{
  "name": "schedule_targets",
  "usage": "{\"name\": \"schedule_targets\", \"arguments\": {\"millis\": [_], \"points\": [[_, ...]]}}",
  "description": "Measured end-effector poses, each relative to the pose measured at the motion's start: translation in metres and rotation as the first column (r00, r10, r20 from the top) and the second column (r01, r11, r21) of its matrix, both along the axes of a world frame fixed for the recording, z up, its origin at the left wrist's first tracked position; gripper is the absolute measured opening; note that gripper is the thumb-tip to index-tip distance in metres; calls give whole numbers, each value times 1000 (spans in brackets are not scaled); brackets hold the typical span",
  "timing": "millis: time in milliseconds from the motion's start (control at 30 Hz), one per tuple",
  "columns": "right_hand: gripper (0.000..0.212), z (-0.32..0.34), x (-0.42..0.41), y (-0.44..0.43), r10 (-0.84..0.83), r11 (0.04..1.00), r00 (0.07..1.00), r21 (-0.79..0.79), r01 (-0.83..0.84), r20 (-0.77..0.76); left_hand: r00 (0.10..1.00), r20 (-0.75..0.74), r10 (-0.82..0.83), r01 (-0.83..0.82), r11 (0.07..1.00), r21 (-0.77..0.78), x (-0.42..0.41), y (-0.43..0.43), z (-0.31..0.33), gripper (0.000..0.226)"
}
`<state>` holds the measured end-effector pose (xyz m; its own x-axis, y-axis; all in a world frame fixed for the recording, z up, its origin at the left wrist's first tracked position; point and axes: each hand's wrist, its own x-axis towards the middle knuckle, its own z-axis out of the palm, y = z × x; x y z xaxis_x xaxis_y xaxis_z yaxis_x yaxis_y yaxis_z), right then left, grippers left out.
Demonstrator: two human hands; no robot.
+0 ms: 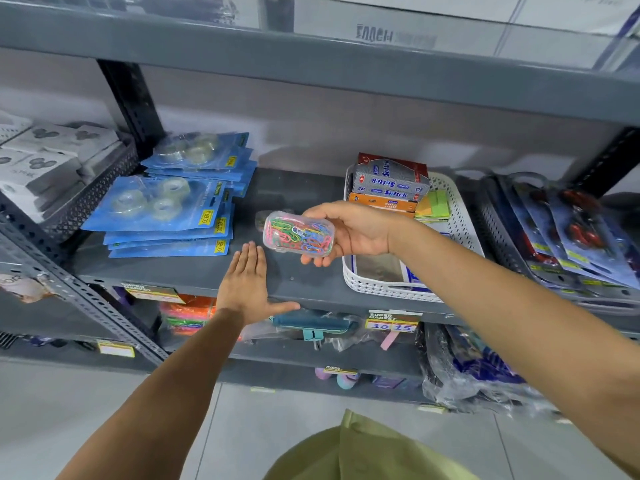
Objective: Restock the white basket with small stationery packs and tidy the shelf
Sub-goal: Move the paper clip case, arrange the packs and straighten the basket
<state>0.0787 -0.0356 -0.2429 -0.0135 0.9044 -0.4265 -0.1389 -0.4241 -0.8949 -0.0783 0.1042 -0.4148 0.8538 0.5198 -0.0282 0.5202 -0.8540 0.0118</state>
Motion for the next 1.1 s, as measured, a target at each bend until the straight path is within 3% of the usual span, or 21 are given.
{"name": "schedule_targets", "arguments": {"millis": [167, 267, 333, 400, 500, 600, 767, 867, 1100], "points": [[13, -4, 10, -14, -95, 994, 992, 55, 90, 79, 1000, 2, 9, -9, 1000, -1, 0, 0, -1, 144], [21, -4, 24, -29, -148, 987, 942, 112, 120, 300, 1000, 0, 10, -10, 1000, 3, -1, -1, 0, 143], [32, -9, 37, -39, -186, 981, 819, 150, 123, 542, 1000, -8, 15, -14, 1000, 9, -1, -1, 0, 142], [40, -20, 49, -48, -167, 986, 627, 138, 95, 761, 1000, -16, 14, -13, 1000, 21, -1, -2, 1, 142], [39, -43, 60, -60, -67, 996, 365, 41, 79, 929, 1000, -15, 10, -10, 1000, 23, -1, -2, 1, 142], [35, -61, 66, -72, -7, 994, 184, -13, 106, 983, 999, -30, 15, -14, 1000, 21, -1, -2, 2, 141], [31, -80, 74, -80, 139, 978, 54, -146, 149, 989, 999, -44, 17, -16, 1000, 19, -1, -2, 1, 140], [29, -87, 74, -77, 154, 983, -37, -149, 111, 987, 999, -41, 16, -15, 1000, 16, -1, -2, 0, 141], [33, -90, 73, -69, 206, 970, -87, -192, 148, 975, 999, -50, 15, -14, 1000, 19, 0, 0, -1, 141]]}}
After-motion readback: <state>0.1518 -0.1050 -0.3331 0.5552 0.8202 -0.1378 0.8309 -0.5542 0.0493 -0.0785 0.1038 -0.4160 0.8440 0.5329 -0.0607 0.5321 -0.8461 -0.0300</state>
